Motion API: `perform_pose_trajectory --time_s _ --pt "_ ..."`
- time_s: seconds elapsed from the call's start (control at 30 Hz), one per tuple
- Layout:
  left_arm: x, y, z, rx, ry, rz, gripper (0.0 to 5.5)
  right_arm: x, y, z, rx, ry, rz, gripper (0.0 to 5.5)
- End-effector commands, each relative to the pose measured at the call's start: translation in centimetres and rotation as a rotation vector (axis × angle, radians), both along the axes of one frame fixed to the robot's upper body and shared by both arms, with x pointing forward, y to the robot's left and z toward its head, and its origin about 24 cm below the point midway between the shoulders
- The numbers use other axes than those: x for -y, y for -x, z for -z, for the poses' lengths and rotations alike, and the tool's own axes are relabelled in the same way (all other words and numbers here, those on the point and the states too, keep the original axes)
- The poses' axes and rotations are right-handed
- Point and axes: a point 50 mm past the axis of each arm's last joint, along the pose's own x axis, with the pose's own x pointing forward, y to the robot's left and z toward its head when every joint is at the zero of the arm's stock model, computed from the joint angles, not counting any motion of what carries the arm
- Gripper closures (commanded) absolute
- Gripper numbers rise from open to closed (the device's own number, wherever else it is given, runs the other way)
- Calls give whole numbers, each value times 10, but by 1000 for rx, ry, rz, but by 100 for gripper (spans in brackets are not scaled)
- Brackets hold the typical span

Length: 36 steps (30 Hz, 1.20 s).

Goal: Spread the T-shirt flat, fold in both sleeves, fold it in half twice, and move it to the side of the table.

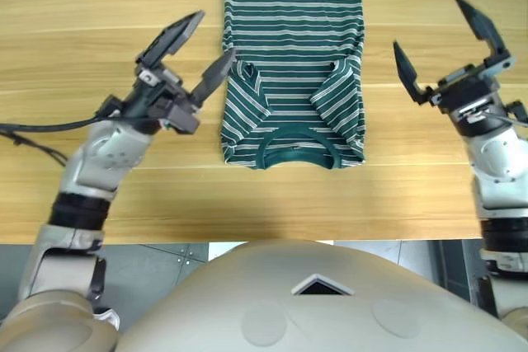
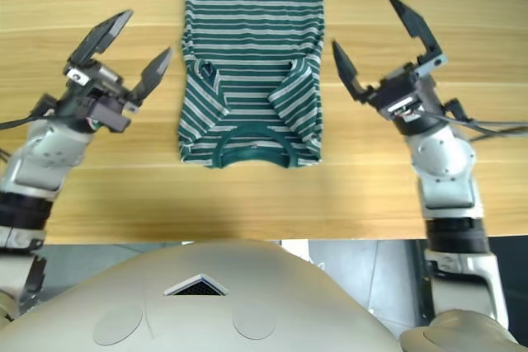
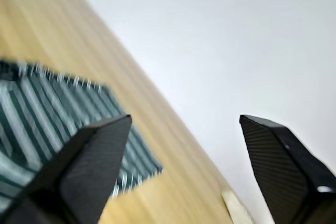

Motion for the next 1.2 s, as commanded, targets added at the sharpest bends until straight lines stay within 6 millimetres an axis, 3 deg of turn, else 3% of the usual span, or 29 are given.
perform_pose_trajectory --time_s 0.03,0.07,0.13,0.27,0.37,0.47,0.7,0.87,1.2 --pt "-71 25 48 -338 -518 -191 262 21 53 59 -372 266 17 170" --pt "-78 36 57 -434 -623 -164 262 20 68 70 -475 319 -12 170" --pt "-73 42 60 -483 -700 -86 262 15 77 72 -537 379 -71 170" --pt "-37 40 68 -491 -721 148 262 -13 75 68 -544 397 -249 170" --pt "-13 40 77 -497 -714 301 262 -21 72 71 -564 406 -305 170" --pt "-3 36 85 -502 -698 353 262 -24 69 75 -572 403 -320 170" --pt "4 25 97 -502 -694 388 262 -23 63 77 -560 401 -322 170" --pt "-4 26 97 -522 -696 362 262 -17 59 74 -550 420 -307 170" --pt "3 36 108 -568 -691 428 426 -27 47 80 -541 458 -393 167"
